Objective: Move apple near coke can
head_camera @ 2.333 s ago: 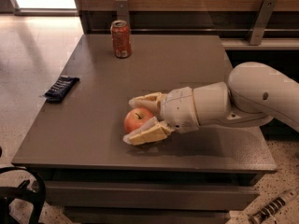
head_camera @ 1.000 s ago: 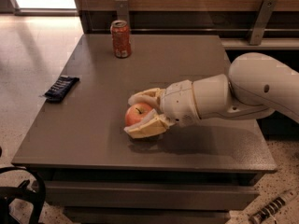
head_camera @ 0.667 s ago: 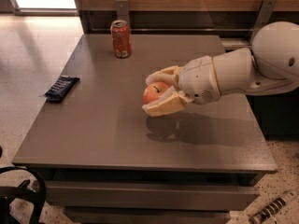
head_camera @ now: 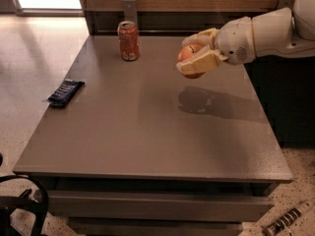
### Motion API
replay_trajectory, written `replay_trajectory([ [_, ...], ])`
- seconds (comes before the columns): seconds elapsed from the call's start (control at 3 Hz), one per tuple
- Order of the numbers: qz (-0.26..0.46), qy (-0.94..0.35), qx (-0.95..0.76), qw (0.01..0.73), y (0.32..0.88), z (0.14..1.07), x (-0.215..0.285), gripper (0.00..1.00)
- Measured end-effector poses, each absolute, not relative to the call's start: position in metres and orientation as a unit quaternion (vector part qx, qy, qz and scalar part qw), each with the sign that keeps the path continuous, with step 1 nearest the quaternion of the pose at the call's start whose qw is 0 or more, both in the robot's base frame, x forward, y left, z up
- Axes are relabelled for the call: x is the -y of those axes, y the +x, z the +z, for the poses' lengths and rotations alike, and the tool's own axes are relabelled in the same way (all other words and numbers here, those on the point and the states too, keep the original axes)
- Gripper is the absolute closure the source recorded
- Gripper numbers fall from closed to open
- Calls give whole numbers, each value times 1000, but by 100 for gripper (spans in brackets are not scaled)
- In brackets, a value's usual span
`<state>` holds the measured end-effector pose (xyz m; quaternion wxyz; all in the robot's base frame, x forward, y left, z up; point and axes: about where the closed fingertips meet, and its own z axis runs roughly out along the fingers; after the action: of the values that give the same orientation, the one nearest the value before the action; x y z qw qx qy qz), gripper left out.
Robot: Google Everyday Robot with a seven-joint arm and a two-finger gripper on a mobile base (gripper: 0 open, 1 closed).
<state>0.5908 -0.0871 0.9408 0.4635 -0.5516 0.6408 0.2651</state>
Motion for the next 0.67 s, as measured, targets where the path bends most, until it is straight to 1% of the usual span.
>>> replay_trajectory([
  [0.33, 251, -500, -660, 501, 656, 971, 101, 100],
  [0.67, 250, -456, -674, 525, 691, 974, 94, 100],
])
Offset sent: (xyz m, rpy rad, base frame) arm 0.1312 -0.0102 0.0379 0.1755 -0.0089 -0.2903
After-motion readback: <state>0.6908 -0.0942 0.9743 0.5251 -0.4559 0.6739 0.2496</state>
